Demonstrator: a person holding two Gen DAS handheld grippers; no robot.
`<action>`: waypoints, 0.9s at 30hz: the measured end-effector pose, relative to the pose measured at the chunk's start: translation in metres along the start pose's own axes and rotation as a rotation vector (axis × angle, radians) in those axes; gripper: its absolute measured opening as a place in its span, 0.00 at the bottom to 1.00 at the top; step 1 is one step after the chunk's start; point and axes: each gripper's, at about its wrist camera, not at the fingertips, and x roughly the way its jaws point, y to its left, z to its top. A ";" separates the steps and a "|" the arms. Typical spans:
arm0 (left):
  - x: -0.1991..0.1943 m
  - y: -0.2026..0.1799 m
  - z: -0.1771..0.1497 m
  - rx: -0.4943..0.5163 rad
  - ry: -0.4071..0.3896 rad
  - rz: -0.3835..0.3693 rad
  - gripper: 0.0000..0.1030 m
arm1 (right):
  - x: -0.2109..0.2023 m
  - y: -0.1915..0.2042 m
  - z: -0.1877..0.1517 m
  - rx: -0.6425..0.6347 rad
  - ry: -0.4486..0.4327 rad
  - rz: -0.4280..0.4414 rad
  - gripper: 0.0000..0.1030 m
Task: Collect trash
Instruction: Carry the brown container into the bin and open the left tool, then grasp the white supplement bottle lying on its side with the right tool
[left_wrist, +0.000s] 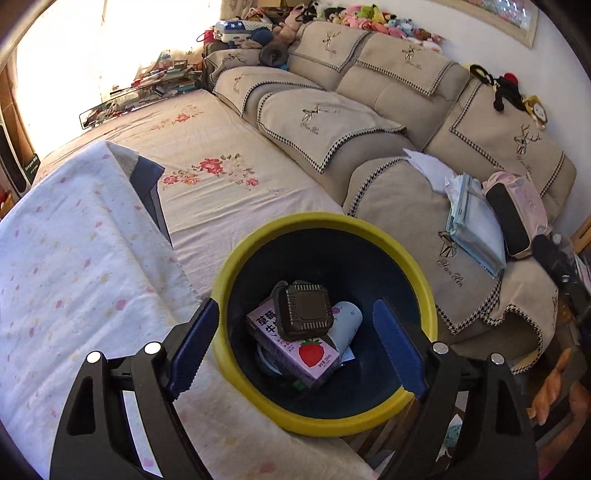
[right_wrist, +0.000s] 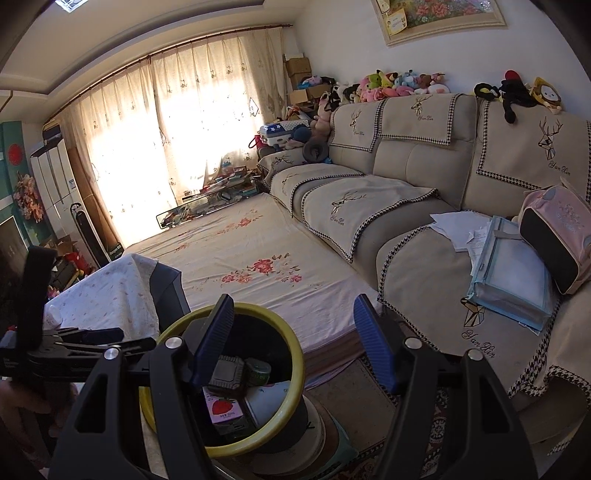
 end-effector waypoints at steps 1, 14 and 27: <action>-0.013 0.008 -0.004 -0.015 -0.029 -0.012 0.83 | 0.001 0.003 0.000 -0.004 0.003 0.007 0.62; -0.205 0.198 -0.124 -0.278 -0.464 0.356 0.91 | 0.016 0.106 0.003 -0.143 0.056 0.183 0.63; -0.261 0.340 -0.227 -0.533 -0.513 0.593 0.91 | 0.031 0.327 -0.018 -0.427 0.196 0.528 0.66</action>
